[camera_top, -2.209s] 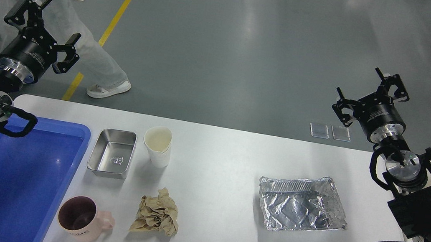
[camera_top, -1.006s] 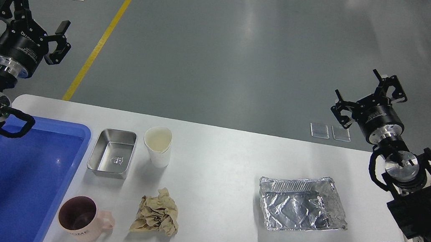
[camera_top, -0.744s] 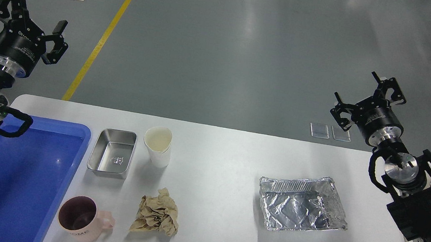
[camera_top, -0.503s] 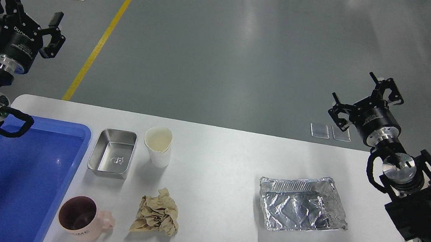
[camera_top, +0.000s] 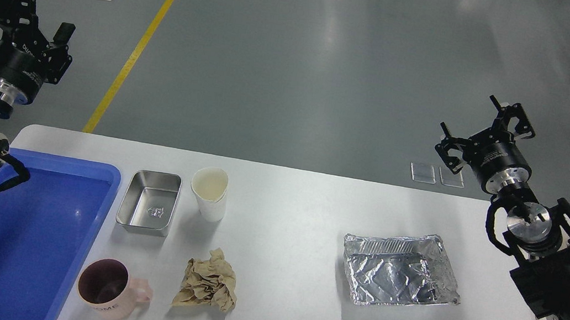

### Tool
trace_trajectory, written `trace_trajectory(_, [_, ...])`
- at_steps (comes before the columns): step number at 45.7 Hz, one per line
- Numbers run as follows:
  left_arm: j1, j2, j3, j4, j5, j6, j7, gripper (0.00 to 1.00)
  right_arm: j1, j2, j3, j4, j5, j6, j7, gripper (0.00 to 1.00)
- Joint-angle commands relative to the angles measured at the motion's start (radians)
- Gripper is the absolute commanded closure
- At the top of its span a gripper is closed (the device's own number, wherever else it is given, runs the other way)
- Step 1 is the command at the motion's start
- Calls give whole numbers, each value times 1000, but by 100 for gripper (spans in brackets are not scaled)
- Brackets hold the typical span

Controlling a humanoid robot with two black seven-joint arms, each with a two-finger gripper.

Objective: Tidy desktop
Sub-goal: 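Swing the left gripper outward and down beside the blue bin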

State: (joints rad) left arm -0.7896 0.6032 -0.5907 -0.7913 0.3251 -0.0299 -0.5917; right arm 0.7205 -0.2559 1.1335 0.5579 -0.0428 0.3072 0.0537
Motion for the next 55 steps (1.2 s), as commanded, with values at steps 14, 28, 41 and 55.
trace_trajectory(14, [-49,44,34,-39,14,-65,41,4,-6,-2,0,-1,0,0,0,0])
trace_trajectory(28, [-111,53,40,-51,71,-94,326,6,-7,3,0,-1,0,0,2,0])
trace_trajectory(41, [-160,133,184,-152,156,-260,455,10,-4,-3,0,-1,0,1,2,0])
trace_trajectory(55, [-145,432,258,-583,313,-147,572,14,-4,6,2,2,0,1,2,0])
